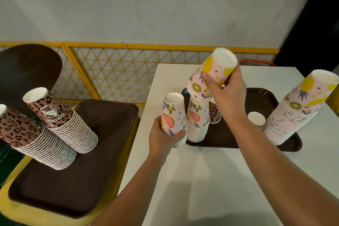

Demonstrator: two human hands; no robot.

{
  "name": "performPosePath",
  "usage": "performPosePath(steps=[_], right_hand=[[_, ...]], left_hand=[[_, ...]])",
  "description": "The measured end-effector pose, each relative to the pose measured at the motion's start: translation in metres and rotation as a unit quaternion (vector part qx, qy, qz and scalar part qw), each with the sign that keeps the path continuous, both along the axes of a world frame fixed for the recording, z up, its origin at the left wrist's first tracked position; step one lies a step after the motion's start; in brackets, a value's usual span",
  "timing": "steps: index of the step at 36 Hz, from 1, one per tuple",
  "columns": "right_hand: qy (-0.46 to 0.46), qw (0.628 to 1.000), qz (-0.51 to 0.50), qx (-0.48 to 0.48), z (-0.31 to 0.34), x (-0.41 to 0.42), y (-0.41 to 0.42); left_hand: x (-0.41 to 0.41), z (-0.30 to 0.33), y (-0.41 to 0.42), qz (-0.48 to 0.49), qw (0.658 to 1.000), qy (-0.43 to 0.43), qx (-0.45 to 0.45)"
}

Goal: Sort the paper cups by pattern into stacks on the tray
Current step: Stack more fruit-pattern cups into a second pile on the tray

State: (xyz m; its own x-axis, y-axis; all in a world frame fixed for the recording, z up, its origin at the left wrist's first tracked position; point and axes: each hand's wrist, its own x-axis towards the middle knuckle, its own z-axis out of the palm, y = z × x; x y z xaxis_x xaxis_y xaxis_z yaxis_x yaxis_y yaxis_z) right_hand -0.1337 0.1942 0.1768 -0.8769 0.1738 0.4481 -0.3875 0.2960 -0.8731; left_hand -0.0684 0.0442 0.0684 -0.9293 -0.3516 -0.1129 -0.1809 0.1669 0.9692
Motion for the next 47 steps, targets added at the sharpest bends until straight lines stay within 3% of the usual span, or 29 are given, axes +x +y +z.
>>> performPosePath(steps=[8,13,16,21,29,39,47], right_hand=[[-0.062,0.993,0.024,0.095,-0.041,-0.004,-0.003],[0.019,0.995,-0.002,0.095,-0.032,0.009,-0.011],[0.041,0.993,0.051,0.094,-0.021,0.021,-0.02],[-0.025,0.978,0.15,0.145,-0.024,0.031,-0.036],[-0.088,0.972,0.125,0.177,-0.032,0.027,-0.044],[-0.084,0.975,0.11,0.176,-0.019,0.025,-0.038],[-0.017,0.992,0.082,0.095,0.019,0.021,-0.026]], left_hand=[[0.0,0.008,0.002,-0.008,1.0,0.011,0.013],[-0.002,0.013,0.002,-0.005,1.0,0.026,0.015],[-0.003,0.015,0.001,0.0,0.999,0.041,0.023],[-0.003,0.026,0.004,-0.008,0.997,0.07,0.026],[-0.004,0.03,0.008,-0.035,0.996,0.082,-0.017],[-0.002,0.017,0.003,-0.044,0.998,0.049,-0.024],[-0.004,0.015,0.005,-0.03,0.999,0.031,-0.033]])
